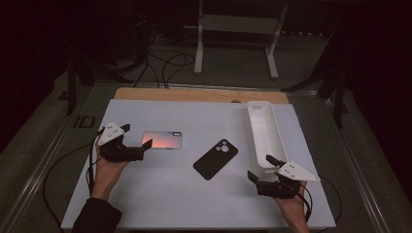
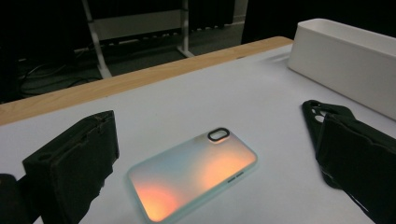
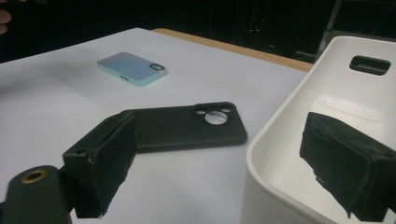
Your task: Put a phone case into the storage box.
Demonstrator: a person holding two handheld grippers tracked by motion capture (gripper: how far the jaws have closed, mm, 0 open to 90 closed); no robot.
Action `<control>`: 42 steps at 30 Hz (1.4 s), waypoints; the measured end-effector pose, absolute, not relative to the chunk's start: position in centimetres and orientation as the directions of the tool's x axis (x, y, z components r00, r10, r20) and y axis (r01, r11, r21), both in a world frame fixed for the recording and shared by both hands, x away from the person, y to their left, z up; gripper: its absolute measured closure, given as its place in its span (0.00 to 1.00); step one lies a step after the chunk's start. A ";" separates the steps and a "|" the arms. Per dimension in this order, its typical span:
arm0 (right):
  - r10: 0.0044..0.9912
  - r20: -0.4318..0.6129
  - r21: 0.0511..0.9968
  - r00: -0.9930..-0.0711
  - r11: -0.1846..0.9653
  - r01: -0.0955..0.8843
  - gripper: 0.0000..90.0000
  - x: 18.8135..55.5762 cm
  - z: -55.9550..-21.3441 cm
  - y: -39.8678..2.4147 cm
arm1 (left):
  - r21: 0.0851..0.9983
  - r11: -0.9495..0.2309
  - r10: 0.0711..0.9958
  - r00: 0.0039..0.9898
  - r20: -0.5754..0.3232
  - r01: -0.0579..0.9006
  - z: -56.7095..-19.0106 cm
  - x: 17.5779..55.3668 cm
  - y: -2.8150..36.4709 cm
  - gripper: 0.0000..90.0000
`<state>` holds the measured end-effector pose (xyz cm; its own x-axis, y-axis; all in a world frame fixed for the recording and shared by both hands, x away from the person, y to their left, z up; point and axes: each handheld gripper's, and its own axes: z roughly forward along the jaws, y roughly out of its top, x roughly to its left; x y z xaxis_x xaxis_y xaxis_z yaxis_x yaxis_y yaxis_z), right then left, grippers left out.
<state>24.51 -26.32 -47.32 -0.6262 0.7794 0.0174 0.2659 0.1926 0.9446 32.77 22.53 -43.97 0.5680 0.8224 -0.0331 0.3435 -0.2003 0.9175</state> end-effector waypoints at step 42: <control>0.772 0.022 0.940 -0.635 0.200 0.275 0.12 24.6 -47.7 -26.1 | 0.823 -0.240 0.905 0.425 -0.002 0.515 -48.0 41.8 21.0 0.85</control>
